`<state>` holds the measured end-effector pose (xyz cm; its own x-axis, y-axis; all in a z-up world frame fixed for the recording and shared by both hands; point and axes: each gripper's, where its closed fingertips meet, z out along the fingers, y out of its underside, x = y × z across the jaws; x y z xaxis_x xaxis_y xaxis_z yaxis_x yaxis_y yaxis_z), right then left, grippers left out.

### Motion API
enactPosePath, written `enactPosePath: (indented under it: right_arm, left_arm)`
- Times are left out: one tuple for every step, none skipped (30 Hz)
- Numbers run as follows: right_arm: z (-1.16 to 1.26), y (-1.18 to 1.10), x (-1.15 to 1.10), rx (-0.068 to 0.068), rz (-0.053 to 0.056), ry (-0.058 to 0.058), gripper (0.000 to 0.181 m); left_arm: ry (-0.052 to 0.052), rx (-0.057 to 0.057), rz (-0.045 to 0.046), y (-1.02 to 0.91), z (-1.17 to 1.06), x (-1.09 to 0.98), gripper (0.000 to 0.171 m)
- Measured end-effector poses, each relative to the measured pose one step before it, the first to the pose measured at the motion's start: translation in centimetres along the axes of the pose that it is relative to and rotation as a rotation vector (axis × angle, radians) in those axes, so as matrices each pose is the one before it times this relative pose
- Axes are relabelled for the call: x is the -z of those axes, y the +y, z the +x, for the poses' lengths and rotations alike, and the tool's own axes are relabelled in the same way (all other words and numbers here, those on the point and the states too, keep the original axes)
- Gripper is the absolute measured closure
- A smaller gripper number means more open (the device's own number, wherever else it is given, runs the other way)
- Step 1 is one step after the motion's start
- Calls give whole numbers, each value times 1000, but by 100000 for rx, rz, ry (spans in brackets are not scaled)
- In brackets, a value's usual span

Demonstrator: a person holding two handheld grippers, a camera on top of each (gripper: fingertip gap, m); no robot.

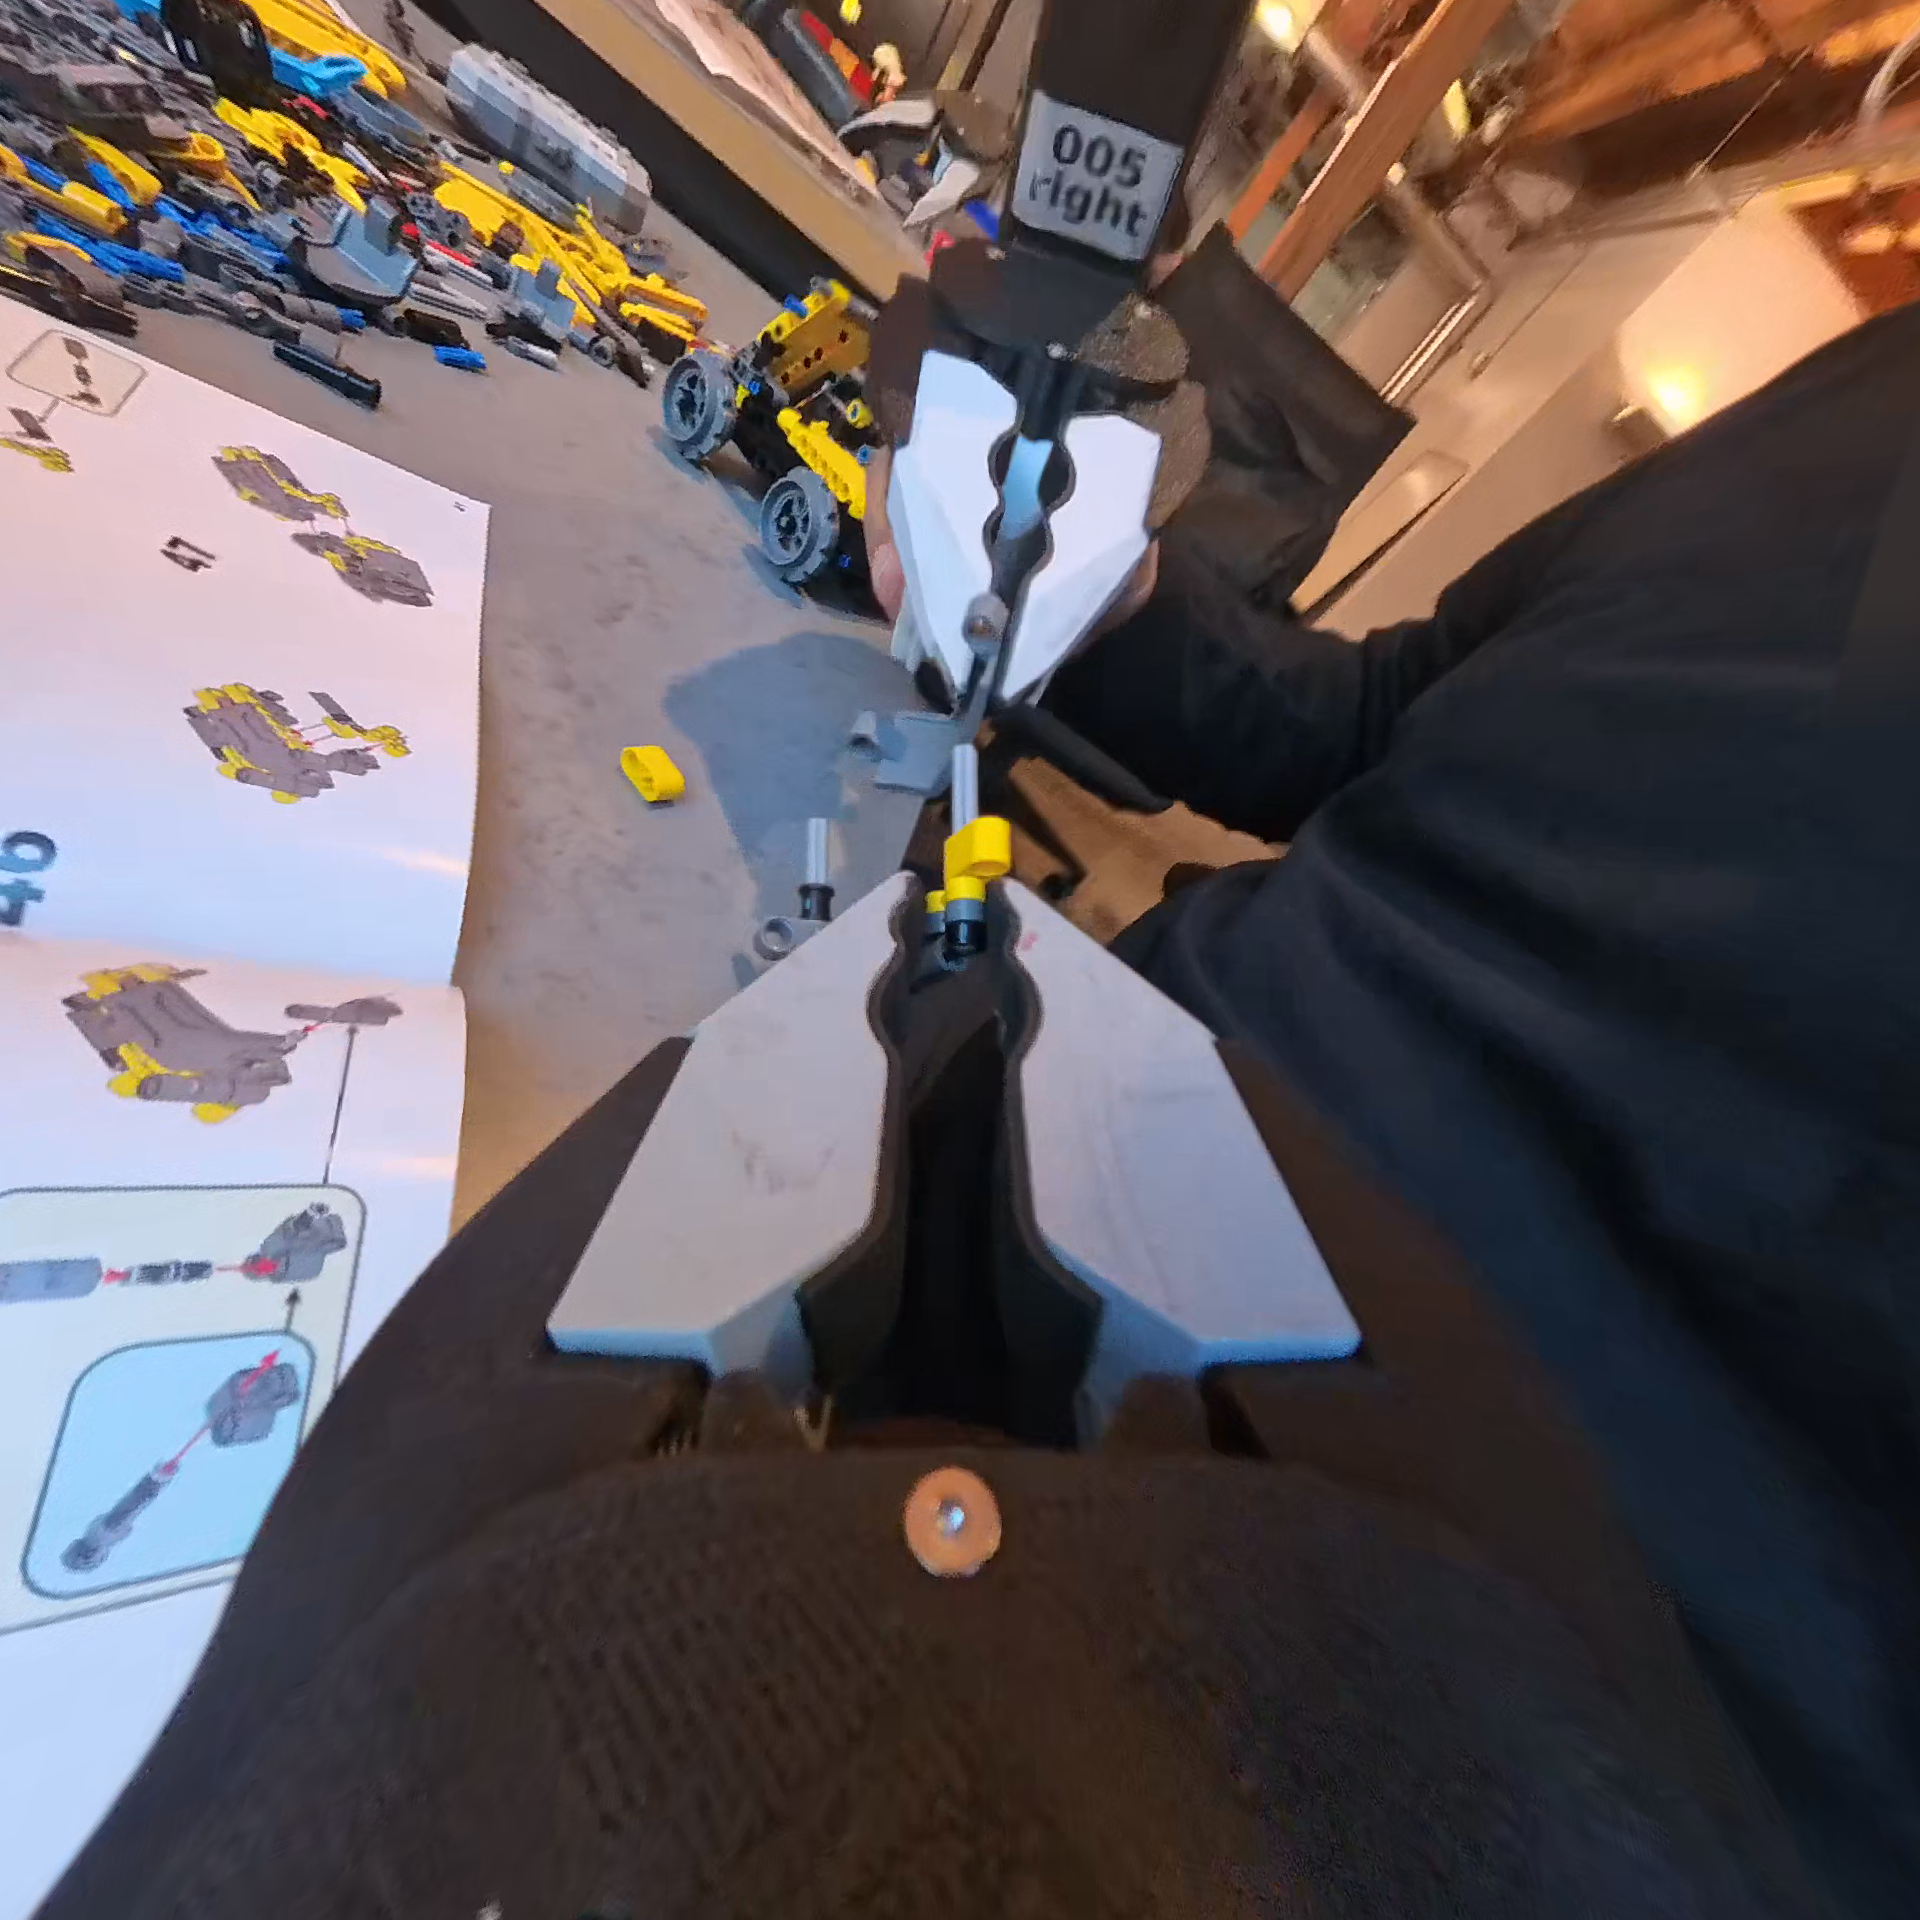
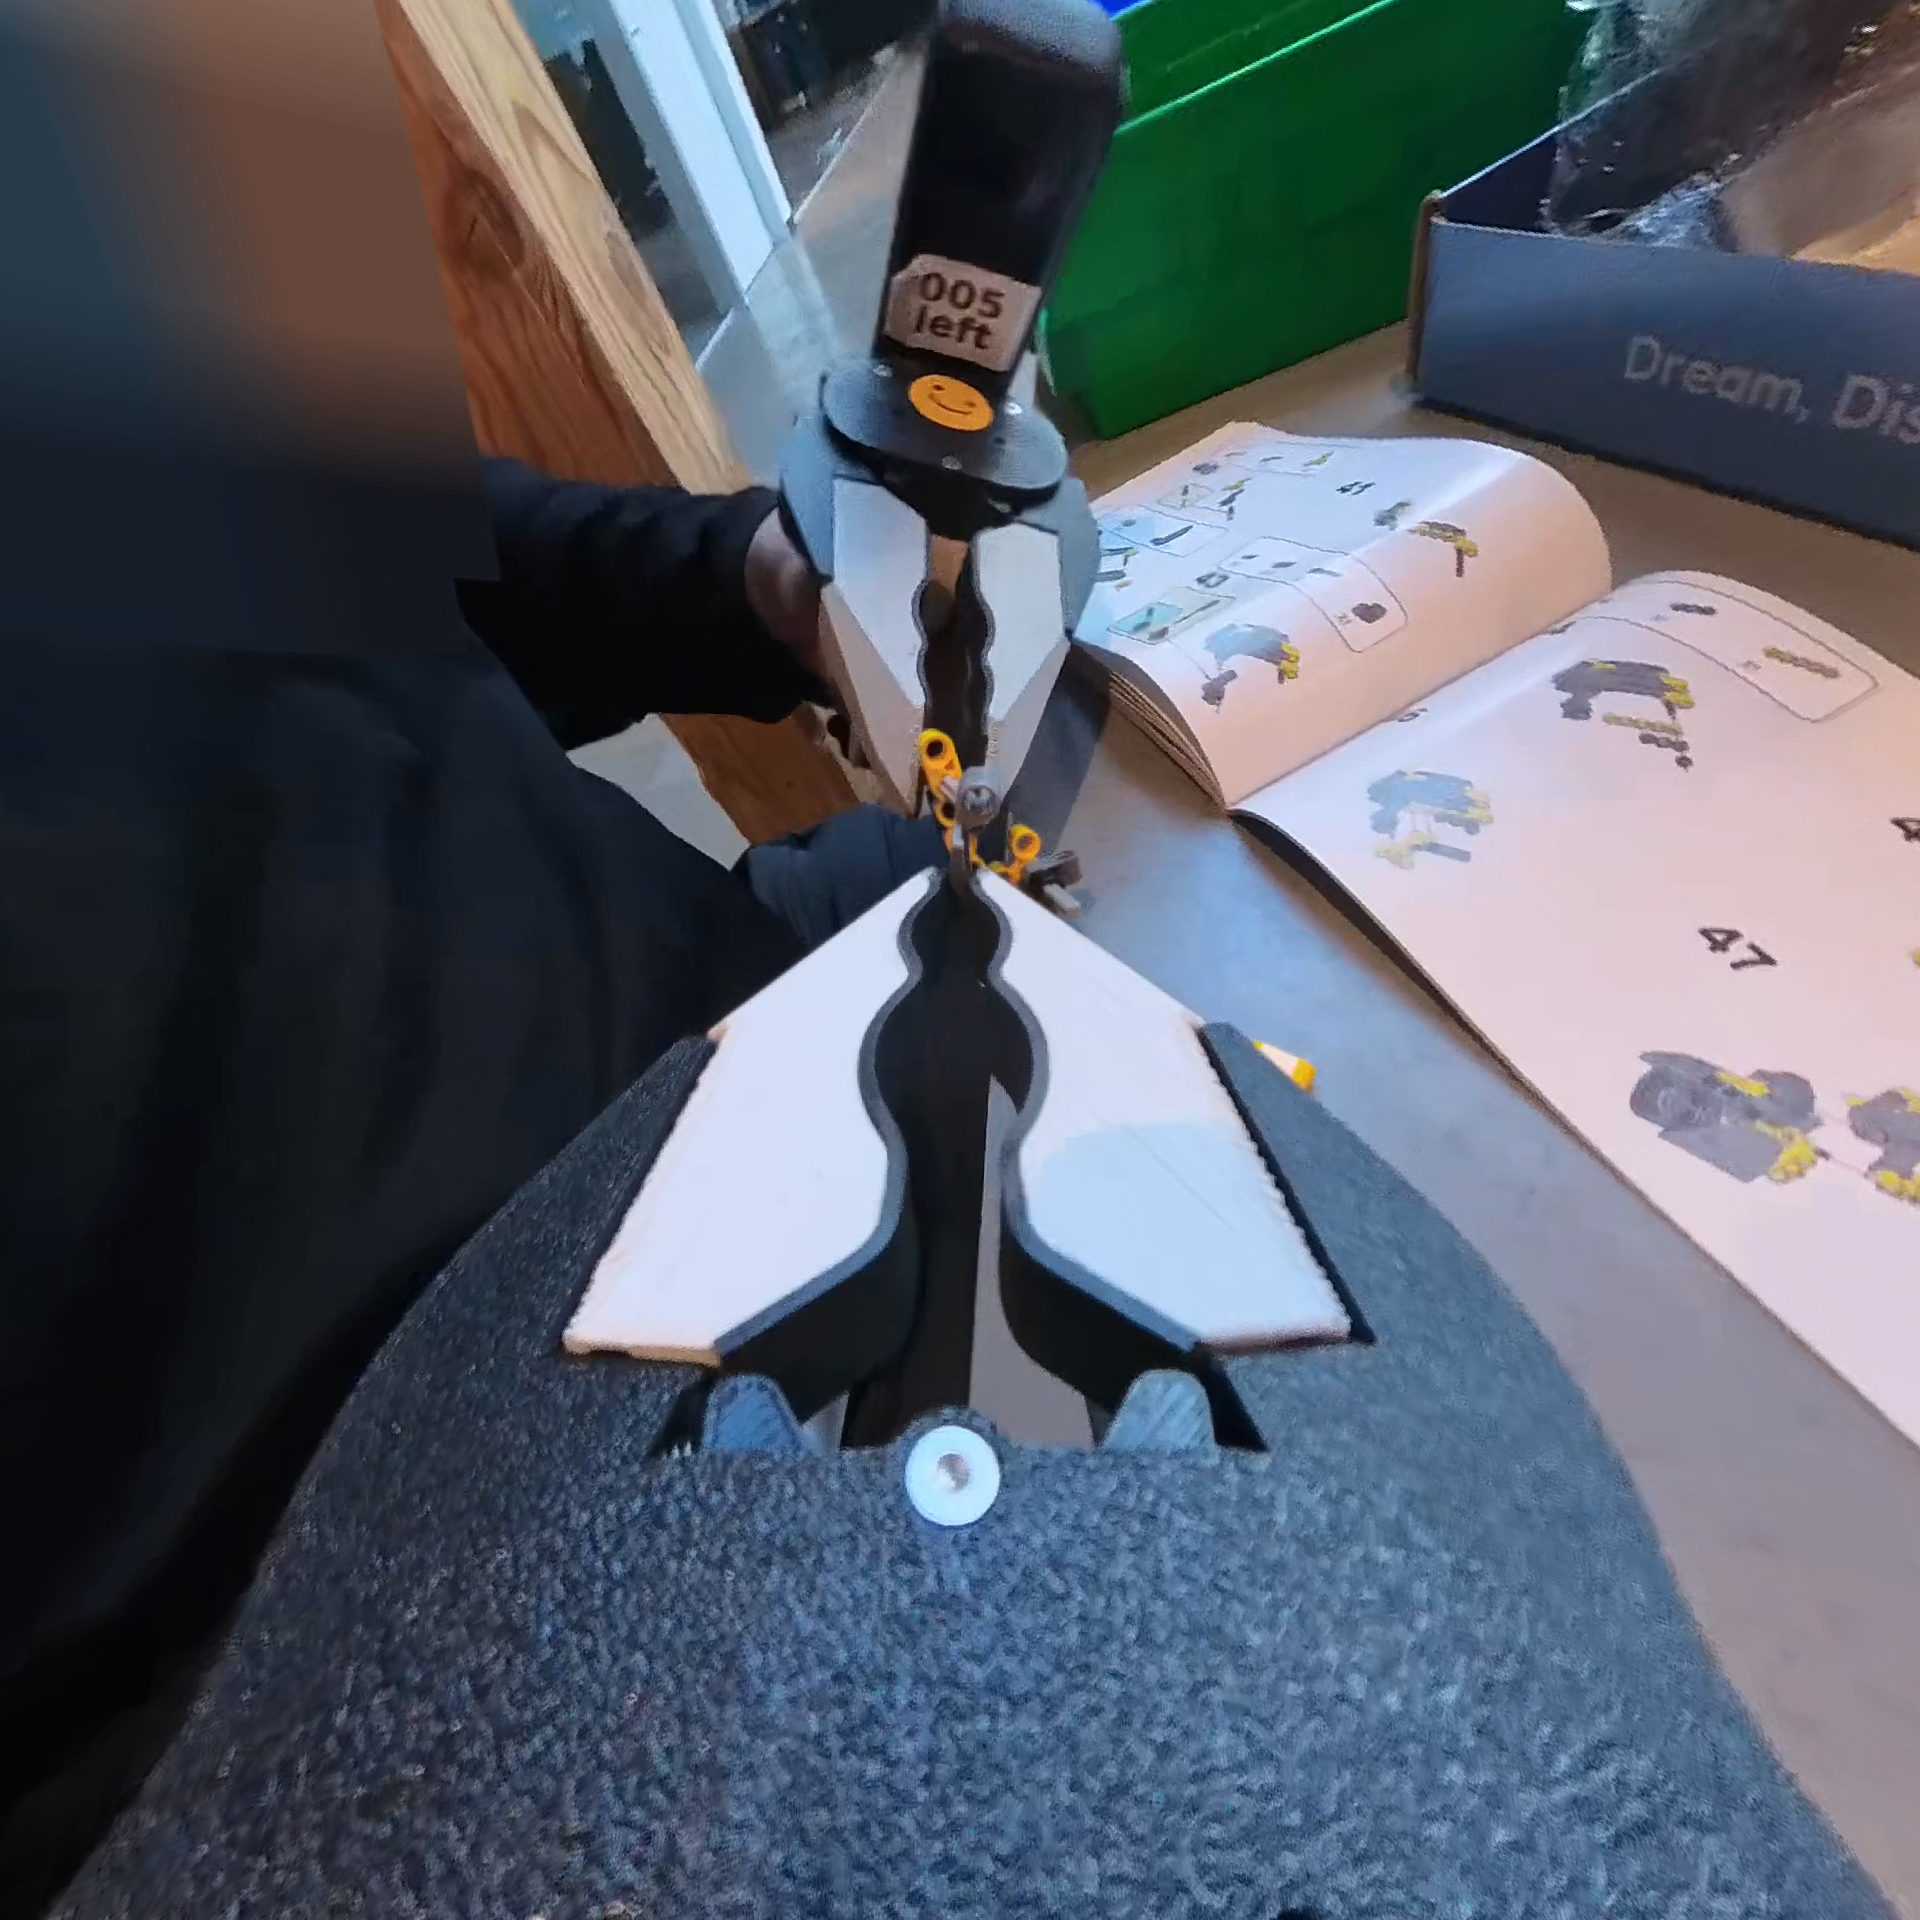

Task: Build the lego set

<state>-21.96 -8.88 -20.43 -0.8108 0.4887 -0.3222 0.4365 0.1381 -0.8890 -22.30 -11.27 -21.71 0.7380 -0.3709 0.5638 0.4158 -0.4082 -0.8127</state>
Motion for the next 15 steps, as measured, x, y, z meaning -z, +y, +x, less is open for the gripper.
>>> enactPosePath:
  right_arm:
    - [-17,46,-164,1778,-1650,-853,180]
    - [15,53,-121,1802,-1600,-368,180]
    - [-27,19,-104,1127,-1179,-601,180]
    - [-126,-57,-98,236,-652,-1251,180]
    - [-167,-125,-88,1,-83,-1371,180]
    - [-182,-127,-111,62,149,-1515,180]
    - [-175,-49,-151,-324,-469,-1704,180]
    - [-45,11,-184,-704,-1060,-1339,180]
    - [65,30,-206,-850,-1299,-1028,180]
    - [113,5,-198,-1116,-1310,-1159,180]
    - [241,-119,-153,-1834,-704,-870,180]
    - [391,-275,-113,-2630,39,-338,180]
    - [457,-401,-63,-3037,364,-1,180]
    - [427,-456,-3,-3017,459,-25,180]
    - [347,-476,48,-2710,396,-103,180]
  left_arm:
    - [2073,3166,2117,-187,89,84,162]
    - [1461,2701,2223,-179,123,95,161]
    - [121,1934,2658,-149,120,95,161]
    - [-1912,451,3446,-144,62,110,161]
    - [-3228,-1283,4317,-171,87,160,162]
    - [-2918,-2151,4986,-172,250,201,162]
    - [-2406,-1381,4341,-54,260,230,161]
    - [-319,57,2534,187,362,200,161]
    - [1356,2130,1470,277,350,172,162]
    - [1458,3773,1553,186,134,176,162]
    - [2283,5064,3396,-216,89,251,162]
    - [3348,7927,5703,-753,53,380,162]
    - [4024,10007,7296,-1216,57,499,162]
    - [3084,9898,7424,-1397,-33,537,162]
    - [2007,7625,6209,-1305,-25,494,163]
